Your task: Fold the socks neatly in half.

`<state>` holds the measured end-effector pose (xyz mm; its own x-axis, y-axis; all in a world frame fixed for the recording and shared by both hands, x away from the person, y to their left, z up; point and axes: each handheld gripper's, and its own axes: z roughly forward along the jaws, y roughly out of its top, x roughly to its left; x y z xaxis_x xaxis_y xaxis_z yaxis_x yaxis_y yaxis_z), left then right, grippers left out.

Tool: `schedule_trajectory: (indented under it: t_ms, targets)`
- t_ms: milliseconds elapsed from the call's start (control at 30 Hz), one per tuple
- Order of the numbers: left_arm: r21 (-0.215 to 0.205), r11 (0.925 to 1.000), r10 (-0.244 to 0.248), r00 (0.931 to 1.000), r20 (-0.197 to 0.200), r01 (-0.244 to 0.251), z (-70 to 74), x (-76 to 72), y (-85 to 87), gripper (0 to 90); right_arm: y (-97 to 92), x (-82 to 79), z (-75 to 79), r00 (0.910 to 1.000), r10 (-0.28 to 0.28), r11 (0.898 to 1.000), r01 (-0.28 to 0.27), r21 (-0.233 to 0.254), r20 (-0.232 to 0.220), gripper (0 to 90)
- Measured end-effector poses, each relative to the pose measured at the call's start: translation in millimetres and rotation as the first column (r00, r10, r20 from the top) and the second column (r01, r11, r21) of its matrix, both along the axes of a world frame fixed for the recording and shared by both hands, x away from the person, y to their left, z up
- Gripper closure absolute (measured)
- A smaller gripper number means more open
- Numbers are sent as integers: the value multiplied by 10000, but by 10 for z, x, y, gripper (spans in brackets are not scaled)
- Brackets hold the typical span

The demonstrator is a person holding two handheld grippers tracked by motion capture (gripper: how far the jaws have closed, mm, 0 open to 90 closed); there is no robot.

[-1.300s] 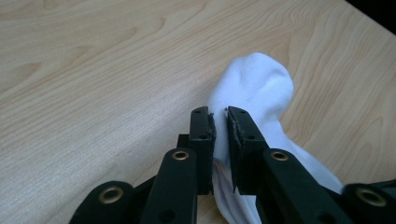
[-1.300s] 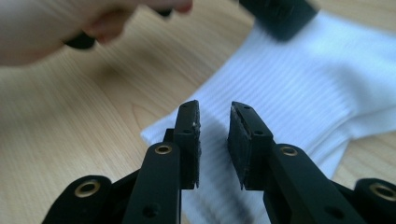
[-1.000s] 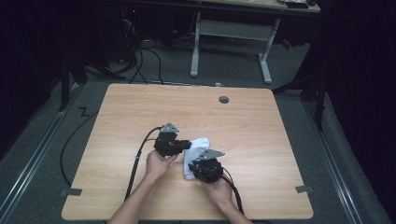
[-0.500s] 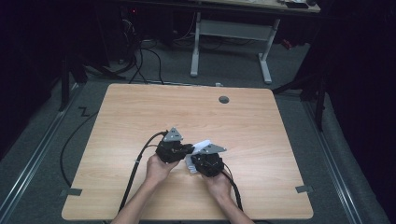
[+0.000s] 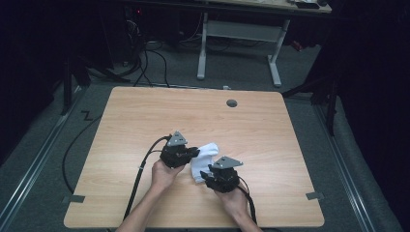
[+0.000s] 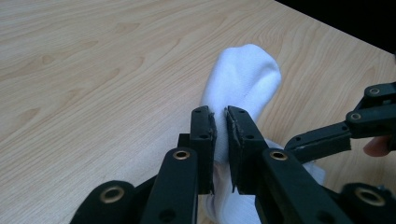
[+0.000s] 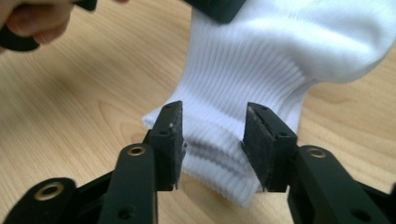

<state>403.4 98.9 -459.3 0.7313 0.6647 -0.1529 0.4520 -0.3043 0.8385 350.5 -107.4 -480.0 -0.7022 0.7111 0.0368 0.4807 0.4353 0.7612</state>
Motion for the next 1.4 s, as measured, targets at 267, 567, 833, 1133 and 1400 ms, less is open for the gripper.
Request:
schedule_trajectory:
  t_ms: [267,567,833,1133,1400]
  targets:
    - [-135,9996,-263,9995,160,266,29,-39,2,816,76,43,-118,9999,-100,9980,102,-617,45,526]
    - [27,9978,-658,9969,437,658,40,-174,6,815,101,130,-166,9991,-367,9973,378,-628,199,530]
    - [101,9976,-681,9973,285,678,-83,-245,-22,812,100,158,-182,9986,-457,9976,471,-505,271,530]
    - [251,9982,-553,9979,342,545,-159,-258,-54,802,45,117,-125,9995,-309,9994,309,-174,-5,488]
    - [268,9981,-572,9977,370,562,-181,-282,-37,786,-92,-36,28,9999,-111,9998,113,-150,101,539]
